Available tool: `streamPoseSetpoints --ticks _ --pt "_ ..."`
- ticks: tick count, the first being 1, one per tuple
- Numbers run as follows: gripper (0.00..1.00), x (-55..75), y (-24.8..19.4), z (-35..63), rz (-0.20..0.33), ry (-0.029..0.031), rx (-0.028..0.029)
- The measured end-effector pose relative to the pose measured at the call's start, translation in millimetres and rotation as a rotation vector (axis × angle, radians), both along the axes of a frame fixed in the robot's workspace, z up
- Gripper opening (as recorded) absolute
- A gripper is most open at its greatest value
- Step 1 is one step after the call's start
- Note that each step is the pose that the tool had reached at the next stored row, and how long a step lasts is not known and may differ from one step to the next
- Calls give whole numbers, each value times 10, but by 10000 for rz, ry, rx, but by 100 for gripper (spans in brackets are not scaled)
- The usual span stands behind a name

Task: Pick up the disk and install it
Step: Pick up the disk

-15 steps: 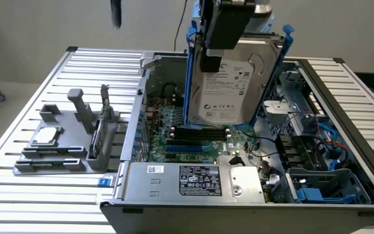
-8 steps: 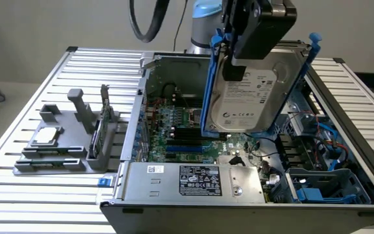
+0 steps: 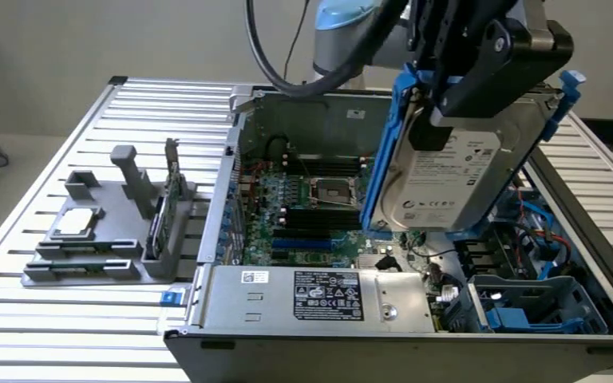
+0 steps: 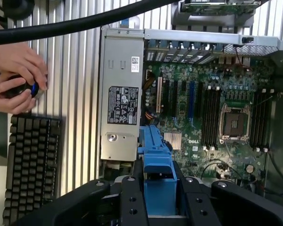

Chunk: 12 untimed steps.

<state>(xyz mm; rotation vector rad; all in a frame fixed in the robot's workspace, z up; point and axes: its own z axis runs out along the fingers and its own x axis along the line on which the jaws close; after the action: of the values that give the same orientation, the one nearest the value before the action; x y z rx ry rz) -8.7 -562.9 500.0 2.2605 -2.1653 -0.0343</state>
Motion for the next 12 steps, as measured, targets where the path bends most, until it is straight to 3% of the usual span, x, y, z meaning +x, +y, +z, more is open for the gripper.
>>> streamPoseSetpoints --ticks 12 --pt "33 442 -229 -39 0 0 0"
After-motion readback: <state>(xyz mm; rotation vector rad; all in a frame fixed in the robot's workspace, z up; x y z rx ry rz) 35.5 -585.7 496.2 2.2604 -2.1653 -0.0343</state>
